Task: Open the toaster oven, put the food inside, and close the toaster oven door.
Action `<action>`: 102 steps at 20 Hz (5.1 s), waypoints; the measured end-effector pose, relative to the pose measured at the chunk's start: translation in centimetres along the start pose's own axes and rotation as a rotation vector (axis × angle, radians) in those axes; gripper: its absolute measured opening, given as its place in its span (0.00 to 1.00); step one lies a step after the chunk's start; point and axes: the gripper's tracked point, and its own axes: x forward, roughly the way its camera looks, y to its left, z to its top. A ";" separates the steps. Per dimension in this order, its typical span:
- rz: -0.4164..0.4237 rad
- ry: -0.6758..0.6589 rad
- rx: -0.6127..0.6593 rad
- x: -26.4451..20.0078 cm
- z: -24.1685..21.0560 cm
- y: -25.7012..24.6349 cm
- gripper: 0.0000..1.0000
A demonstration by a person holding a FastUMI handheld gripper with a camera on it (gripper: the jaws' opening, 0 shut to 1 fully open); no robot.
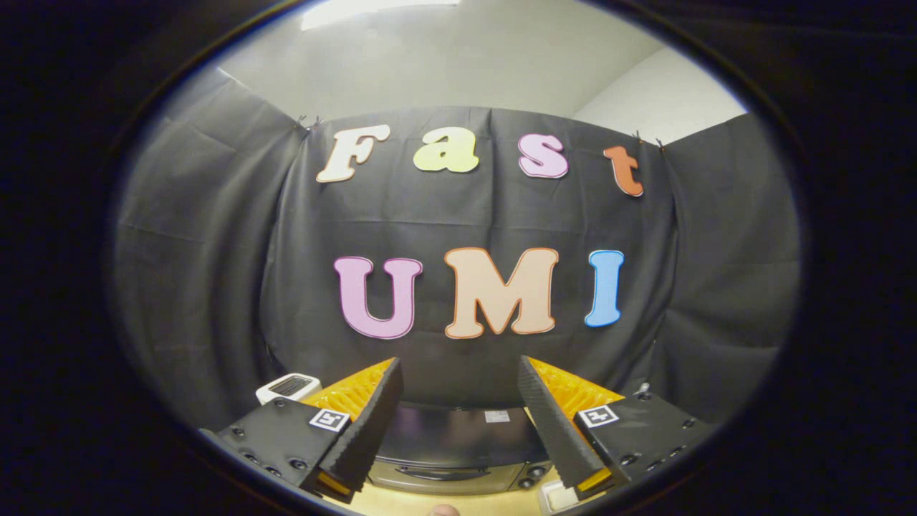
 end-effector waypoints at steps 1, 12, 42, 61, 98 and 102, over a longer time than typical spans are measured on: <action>0.003 0.001 0.005 0.0 -0.1 0.2 1.00; 0.021 0.082 0.024 0.8 -4.4 1.2 1.00; -0.035 0.379 0.036 5.6 -28.2 2.1 1.00; -0.069 0.483 0.004 -3.4 -29.8 0.9 1.00; -0.532 0.652 -0.097 -5.6 -30.9 -23.8 1.00; -0.603 0.642 0.059 -5.9 -31.9 -28.9 1.00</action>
